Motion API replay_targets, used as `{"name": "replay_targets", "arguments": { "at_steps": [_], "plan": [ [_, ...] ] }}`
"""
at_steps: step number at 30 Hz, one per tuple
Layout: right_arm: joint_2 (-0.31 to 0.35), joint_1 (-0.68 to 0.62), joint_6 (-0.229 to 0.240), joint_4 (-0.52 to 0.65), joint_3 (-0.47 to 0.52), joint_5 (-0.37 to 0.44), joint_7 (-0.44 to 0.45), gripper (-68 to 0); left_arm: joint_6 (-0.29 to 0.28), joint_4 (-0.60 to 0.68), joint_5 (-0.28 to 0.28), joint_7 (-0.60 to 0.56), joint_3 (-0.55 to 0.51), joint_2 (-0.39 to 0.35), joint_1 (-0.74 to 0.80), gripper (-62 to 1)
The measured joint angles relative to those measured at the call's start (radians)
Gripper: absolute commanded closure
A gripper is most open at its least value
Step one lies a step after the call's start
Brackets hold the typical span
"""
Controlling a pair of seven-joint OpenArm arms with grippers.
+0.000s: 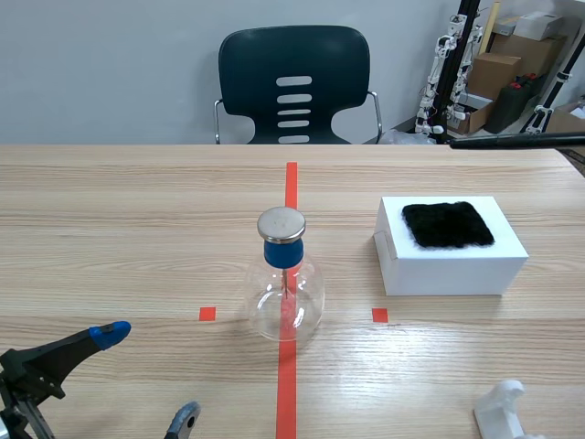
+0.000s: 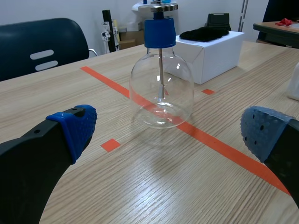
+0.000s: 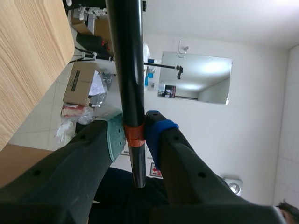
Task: Do the electroscope experiment. rub the rod on the fur
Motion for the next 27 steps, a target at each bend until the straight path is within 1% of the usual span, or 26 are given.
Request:
{"name": "replay_targets", "arguments": {
  "at_steps": [4,8,11,12,13,14,16,18,27],
  "plan": [
    [-0.058,-0.057,0.000,0.078,0.011,-0.024,0.019,-1.5,0.000,0.000,0.000,0.000,0.000,0.000,0.000,-62.3],
    [-0.104,-0.108,0.000,0.130,0.012,-0.027,0.034,-1.5,0.000,0.000,0.000,0.000,0.000,0.000,0.000,-62.3],
    [-0.145,-0.148,-0.013,0.151,0.021,-0.053,0.076,-1.5,0.000,0.000,0.000,0.000,0.000,0.000,0.000,-62.3],
    [-0.163,-0.162,-0.034,0.153,0.025,-0.055,0.092,-1.5,0.000,0.000,0.000,0.000,0.000,0.000,0.000,-62.3],
    [-0.181,-0.174,-0.043,0.154,0.030,-0.072,0.106,-1.5,0.000,0.000,0.000,0.000,0.000,0.000,0.000,-62.3],
    [-0.198,-0.184,-0.041,0.155,0.034,-0.091,0.123,-1.5,0.000,0.000,0.000,0.000,0.000,0.000,0.000,-62.3],
    [-0.227,-0.200,-0.038,0.155,0.034,-0.098,0.130,-1.5,0.000,0.000,0.000,0.000,0.000,0.000,0.000,-62.3],
    [-0.234,-0.208,-0.037,0.155,0.034,-0.098,0.130,-1.5,0.000,0.000,0.000,0.000,0.000,0.000,0.000,-62.3],
    [-0.228,-0.205,-0.038,0.155,0.034,-0.098,0.126,-1.5,0.000,0.000,0.000,0.000,0.000,0.000,0.000,-62.3]
  ]
}}
